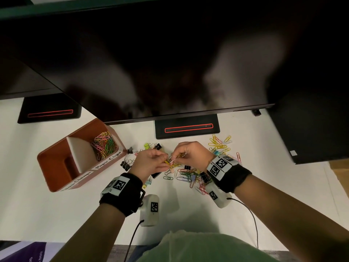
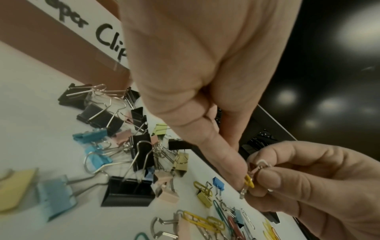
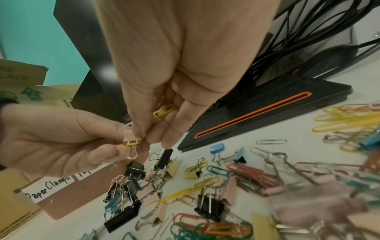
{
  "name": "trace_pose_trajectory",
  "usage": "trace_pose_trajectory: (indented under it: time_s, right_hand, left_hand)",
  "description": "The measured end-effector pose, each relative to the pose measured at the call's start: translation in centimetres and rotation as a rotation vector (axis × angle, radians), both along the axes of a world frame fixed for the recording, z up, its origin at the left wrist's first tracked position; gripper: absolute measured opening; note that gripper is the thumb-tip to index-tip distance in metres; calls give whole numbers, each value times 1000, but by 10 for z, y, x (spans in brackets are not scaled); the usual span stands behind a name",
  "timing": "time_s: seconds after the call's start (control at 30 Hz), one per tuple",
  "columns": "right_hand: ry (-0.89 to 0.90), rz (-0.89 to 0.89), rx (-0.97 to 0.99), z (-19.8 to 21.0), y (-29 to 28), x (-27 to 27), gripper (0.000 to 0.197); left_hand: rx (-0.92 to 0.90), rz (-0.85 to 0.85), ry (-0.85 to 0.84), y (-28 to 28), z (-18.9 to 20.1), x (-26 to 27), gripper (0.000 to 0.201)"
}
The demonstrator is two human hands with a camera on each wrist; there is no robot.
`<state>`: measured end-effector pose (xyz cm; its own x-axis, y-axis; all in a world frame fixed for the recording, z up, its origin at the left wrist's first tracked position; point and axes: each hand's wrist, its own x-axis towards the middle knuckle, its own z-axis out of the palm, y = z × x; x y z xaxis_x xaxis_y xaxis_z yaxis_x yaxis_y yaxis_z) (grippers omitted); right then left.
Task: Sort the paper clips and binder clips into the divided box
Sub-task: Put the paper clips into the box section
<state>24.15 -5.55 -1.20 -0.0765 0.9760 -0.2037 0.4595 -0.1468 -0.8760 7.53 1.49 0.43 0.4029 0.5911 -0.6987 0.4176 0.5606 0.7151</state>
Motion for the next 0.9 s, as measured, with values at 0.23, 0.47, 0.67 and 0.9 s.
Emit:
trace_pose_trajectory:
  time_s: [0.23,0.47,0.67,0.9]
  right_hand:
    - [39,51,-62,3,0,-2,16]
    - [6,99,-101,4,0,-2,14]
    - [8,124,-115,4,-3,-5,14]
    - [-27,182,-101,7,-2,-4,14]
  left_hand:
    - [-73,-27,-30,-3,1,-3,13]
    - [-109,-20,-42,-4,1,-7,11]
    - [-97,-24,-34,-5,-3,-9,12]
    - [-143,-54,-51,-6,-5,-12,12]
